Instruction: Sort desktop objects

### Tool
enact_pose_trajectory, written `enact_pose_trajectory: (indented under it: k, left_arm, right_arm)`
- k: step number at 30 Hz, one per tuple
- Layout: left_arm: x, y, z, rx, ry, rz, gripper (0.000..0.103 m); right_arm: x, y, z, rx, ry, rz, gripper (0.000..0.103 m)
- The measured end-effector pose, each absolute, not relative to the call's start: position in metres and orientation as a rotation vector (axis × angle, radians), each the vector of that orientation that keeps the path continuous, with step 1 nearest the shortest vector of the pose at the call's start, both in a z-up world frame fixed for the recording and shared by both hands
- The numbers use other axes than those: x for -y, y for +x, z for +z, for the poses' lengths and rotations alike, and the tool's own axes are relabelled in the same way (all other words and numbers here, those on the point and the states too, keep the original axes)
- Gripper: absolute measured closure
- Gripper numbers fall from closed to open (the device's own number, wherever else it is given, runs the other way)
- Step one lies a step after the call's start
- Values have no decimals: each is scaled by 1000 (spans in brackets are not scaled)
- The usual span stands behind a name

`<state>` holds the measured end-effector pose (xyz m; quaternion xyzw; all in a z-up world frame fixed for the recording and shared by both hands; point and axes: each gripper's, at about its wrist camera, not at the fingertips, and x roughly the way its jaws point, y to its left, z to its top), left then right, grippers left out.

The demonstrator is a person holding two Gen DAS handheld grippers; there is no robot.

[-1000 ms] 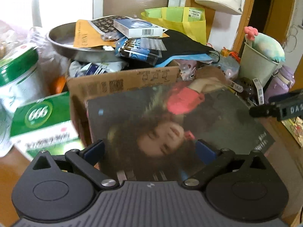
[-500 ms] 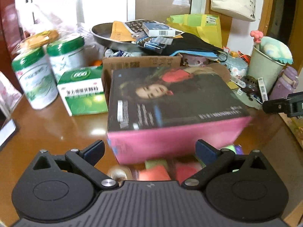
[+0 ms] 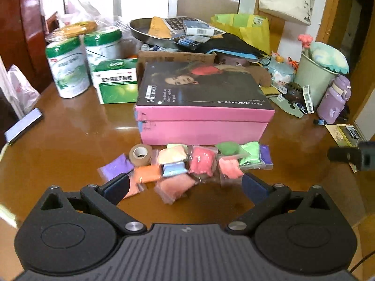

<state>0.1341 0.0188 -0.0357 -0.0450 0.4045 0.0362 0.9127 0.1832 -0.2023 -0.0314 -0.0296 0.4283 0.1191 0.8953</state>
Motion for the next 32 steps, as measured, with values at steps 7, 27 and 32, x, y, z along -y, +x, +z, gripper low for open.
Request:
enact_pose_trajectory:
  k: [7,27,32]
  left_arm:
    - [-2,103,-30,-915,-146,132,1]
    - [22,59,-24,-823,-96,83,1]
    - [23,57,-20,-816,-92,84,1]
  right_arm:
    - [204,161,-30,-913,-87,234,1]
    - [205,85,-23,-975,-155,206,1]
    - [202,83,-21,-976,-160,210,1]
